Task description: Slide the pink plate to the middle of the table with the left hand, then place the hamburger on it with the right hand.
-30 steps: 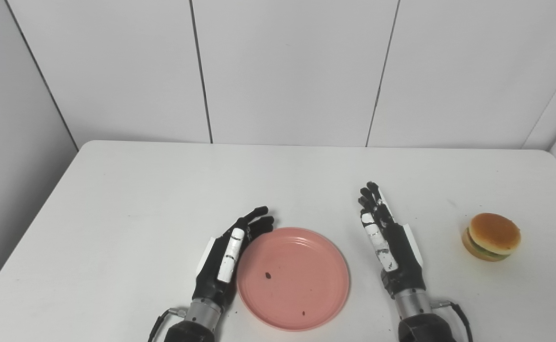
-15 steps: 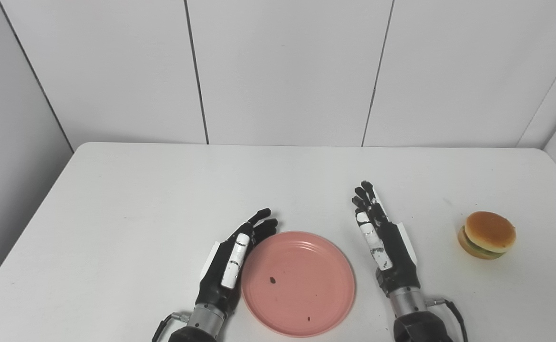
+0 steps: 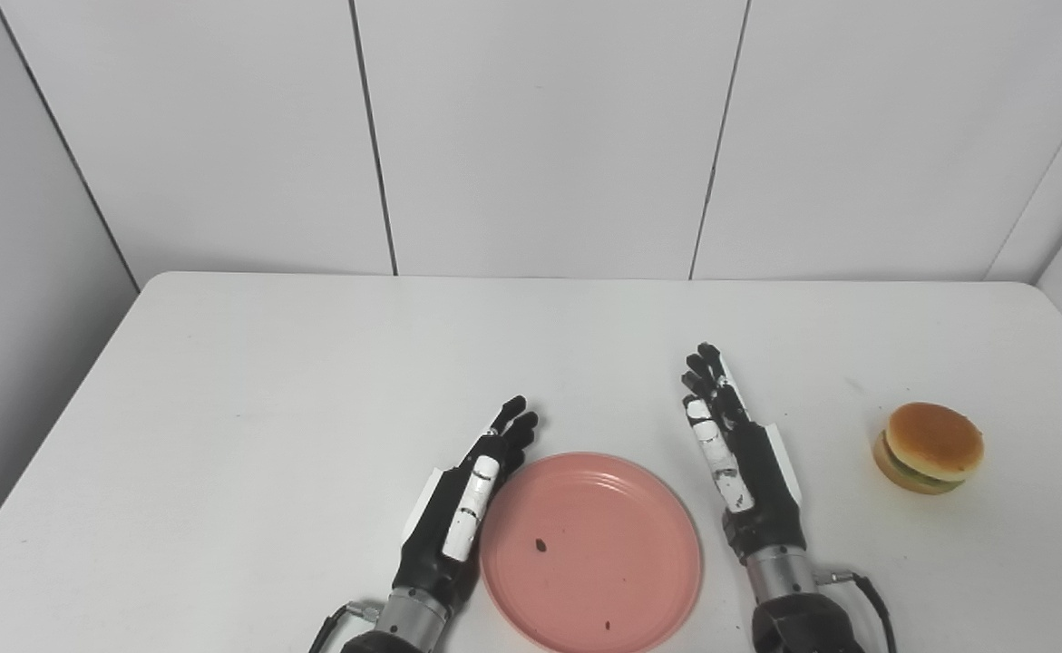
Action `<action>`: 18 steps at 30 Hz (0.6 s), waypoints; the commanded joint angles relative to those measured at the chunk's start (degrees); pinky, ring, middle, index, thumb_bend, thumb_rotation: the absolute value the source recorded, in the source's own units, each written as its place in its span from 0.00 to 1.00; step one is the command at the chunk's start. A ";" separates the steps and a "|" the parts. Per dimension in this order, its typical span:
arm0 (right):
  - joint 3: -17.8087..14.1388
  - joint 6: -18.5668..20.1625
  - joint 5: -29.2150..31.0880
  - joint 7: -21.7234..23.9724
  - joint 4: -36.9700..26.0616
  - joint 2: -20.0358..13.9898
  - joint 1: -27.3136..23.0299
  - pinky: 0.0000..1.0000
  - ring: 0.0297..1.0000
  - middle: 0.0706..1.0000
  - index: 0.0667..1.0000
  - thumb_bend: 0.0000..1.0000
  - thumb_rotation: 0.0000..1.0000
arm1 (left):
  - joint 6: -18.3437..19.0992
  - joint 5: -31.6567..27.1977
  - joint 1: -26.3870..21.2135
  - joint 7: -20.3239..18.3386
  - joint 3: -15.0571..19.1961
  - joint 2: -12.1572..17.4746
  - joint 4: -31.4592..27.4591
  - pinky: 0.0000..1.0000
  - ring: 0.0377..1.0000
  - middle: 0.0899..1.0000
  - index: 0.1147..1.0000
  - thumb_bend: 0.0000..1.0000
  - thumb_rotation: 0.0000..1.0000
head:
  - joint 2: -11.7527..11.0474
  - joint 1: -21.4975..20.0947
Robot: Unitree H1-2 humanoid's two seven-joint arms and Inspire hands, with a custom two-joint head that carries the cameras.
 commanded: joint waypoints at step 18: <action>-3.96 4.32 -16.01 -5.86 -10.25 -10.74 -5.08 0.86 0.91 0.92 0.94 0.57 0.79 | 2.16 0.43 0.54 -0.57 1.43 0.42 2.09 0.95 0.95 0.93 0.91 0.56 1.00 | 2.37 -1.14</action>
